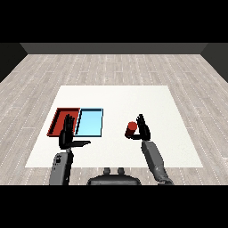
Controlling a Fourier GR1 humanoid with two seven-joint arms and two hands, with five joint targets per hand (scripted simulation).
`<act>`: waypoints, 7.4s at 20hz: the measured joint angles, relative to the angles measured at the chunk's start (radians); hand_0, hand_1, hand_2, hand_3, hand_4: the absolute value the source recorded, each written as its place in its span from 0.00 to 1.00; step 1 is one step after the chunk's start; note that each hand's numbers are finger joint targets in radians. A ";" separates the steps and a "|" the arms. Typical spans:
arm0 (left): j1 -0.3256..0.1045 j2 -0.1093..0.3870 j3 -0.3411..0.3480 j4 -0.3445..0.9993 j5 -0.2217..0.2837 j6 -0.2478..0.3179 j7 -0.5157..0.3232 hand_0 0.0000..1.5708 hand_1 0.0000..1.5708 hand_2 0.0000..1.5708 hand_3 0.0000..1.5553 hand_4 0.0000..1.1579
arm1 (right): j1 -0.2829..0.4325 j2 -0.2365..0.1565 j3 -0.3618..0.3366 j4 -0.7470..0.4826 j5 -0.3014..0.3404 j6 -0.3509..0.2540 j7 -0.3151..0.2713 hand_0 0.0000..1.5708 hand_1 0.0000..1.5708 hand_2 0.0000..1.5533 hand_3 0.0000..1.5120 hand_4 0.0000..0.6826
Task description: Pick the red can and put it in the red box
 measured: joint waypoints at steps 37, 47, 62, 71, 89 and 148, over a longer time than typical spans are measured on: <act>-0.018 0.020 0.029 0.021 0.019 -0.013 -0.006 0.00 0.00 0.00 0.00 0.00 | -0.143 0.000 0.091 0.142 -0.055 -0.155 0.020 0.94 0.94 0.95 0.95 0.97; -0.002 0.018 0.016 -0.014 -0.001 -0.003 0.011 0.00 0.00 0.00 0.00 0.00 | -0.142 -0.017 0.096 0.116 0.039 -0.213 0.032 0.93 0.93 0.93 0.94 0.95; -0.034 -0.012 -0.071 0.044 -0.064 0.005 0.015 0.00 0.00 0.00 0.00 0.00 | -0.046 -0.009 0.172 -0.168 0.073 -0.270 0.071 0.92 0.92 0.93 0.94 0.95; -0.101 -0.030 -0.197 0.086 -0.055 0.059 0.075 0.00 0.00 0.00 0.00 0.00 | -0.075 0.002 0.201 -0.258 0.075 -0.333 0.149 0.91 0.91 0.93 0.94 0.95; -0.265 -0.033 -0.481 0.198 0.031 0.274 0.124 0.00 0.00 0.00 0.00 0.00 | -0.131 0.003 0.365 -0.332 0.014 -0.431 0.163 0.89 0.89 0.91 0.93 0.90; -0.457 -0.009 -0.612 0.354 0.106 0.605 0.166 1.00 1.00 1.00 0.96 0.98 | -0.182 -0.012 0.546 -0.422 -0.105 -0.486 0.115 0.00 0.00 0.00 0.00 0.00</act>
